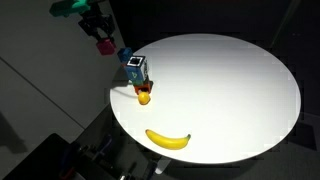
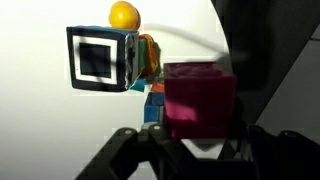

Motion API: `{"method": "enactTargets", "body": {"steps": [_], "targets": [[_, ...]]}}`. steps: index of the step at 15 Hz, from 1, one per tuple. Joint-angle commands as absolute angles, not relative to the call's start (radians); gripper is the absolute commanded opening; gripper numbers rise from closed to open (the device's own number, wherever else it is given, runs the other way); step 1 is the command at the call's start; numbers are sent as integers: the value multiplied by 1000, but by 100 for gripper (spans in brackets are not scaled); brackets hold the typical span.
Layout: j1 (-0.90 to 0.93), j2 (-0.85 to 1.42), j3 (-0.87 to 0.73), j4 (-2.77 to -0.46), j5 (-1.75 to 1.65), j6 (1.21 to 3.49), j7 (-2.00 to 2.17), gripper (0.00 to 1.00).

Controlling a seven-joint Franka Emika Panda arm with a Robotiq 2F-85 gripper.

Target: Put the pink block on top of the blue block

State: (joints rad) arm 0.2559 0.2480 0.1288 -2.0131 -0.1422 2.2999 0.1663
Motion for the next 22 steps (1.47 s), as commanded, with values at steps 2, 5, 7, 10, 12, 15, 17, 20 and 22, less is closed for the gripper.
{"method": "enactTargets", "body": {"steps": [2, 5, 7, 10, 12, 15, 17, 20, 22], "targets": [[250, 287, 124, -1943, -156, 2255, 192, 32], [252, 310, 119, -1915, -157, 2244, 196, 32], [254, 327, 116, -1893, -156, 2235, 198, 32], [255, 353, 112, -1862, -156, 2226, 198, 32], [256, 369, 110, -1841, -156, 2224, 196, 32], [256, 390, 105, -1814, -153, 2221, 195, 32], [256, 401, 101, -1802, -152, 2221, 195, 32], [255, 414, 97, -1788, -150, 2222, 191, 32], [254, 422, 96, -1780, -147, 2224, 188, 32]]}}
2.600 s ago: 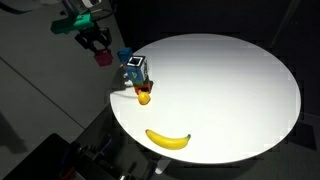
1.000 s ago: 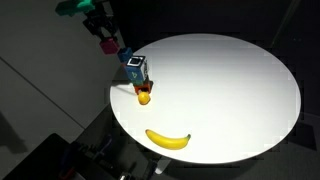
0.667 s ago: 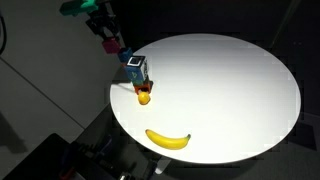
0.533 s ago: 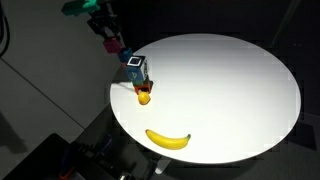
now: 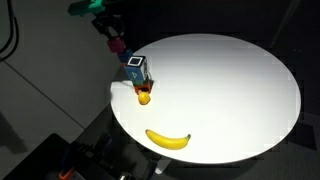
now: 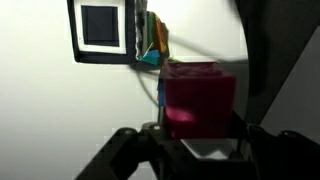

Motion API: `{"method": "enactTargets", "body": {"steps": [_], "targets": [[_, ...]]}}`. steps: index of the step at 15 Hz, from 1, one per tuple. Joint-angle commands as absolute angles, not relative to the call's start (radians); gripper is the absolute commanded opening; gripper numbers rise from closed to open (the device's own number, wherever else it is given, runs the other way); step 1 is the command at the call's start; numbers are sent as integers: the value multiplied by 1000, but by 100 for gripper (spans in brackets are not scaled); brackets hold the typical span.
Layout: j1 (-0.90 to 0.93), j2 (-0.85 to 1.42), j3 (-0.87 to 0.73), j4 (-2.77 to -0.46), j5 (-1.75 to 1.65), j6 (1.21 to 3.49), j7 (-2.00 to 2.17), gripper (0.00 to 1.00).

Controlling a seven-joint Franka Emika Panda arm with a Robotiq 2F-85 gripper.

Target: Put the pink block on top of the blue block

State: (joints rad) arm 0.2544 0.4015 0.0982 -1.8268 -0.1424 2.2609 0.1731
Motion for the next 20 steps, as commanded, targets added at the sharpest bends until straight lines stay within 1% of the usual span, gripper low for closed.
{"method": "enactTargets", "body": {"steps": [1, 17, 18, 19, 20], "targets": [[254, 425, 95, -1777, -147, 2226, 186, 32], [243, 458, 89, -1757, -133, 2230, 171, 32], [242, 458, 89, -1757, -132, 2229, 170, 53], [241, 458, 90, -1758, -132, 2229, 170, 77], [241, 458, 90, -1758, -131, 2228, 168, 81]]}}
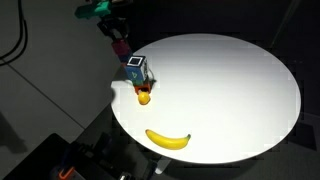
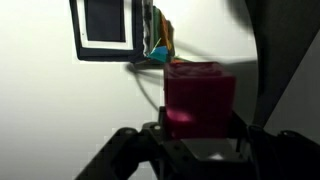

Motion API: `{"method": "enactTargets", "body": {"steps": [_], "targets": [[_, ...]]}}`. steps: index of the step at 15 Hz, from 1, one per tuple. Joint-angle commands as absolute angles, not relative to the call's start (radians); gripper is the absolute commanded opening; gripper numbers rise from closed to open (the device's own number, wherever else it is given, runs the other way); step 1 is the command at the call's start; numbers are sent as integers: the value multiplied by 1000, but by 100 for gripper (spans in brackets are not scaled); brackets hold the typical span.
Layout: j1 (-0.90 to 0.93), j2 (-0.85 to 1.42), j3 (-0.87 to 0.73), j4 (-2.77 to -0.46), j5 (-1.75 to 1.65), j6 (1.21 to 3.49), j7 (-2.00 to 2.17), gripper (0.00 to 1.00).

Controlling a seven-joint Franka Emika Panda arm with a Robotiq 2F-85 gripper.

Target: Put the pink block on top of the blue block

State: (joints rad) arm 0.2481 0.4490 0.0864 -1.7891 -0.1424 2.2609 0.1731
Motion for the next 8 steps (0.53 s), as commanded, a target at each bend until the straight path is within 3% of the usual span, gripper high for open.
{"method": "enactTargets", "body": {"steps": [1, 4, 8], "targets": [[240, 457, 91, -1758, -131, 2228, 168, 83], [240, 456, 92, -1762, -130, 2229, 165, 100], [237, 440, 100, -1774, -122, 2235, 152, 100]]}}
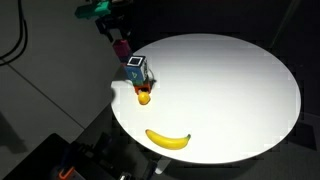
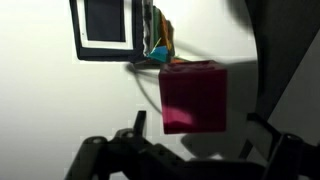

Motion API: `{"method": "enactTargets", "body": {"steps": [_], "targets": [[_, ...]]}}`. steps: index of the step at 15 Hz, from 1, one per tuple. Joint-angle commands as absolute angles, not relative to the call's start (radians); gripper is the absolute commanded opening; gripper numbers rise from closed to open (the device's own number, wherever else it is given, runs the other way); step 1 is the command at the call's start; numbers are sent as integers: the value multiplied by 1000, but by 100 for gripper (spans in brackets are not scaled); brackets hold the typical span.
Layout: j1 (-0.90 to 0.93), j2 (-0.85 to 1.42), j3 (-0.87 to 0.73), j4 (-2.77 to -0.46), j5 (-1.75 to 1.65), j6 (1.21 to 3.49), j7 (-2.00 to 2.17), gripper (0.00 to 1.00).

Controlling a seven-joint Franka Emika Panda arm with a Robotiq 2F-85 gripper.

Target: Put the pink block on top of the blue block

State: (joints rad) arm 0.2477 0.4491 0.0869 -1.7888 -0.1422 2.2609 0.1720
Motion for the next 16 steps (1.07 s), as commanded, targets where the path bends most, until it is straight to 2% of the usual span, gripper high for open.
{"method": "enactTargets", "body": {"steps": [1, 16], "targets": [[239, 433, 101, -1778, -123, 2237, 152, 100], [241, 307, 109, -1869, -128, 2232, 189, 100]]}}
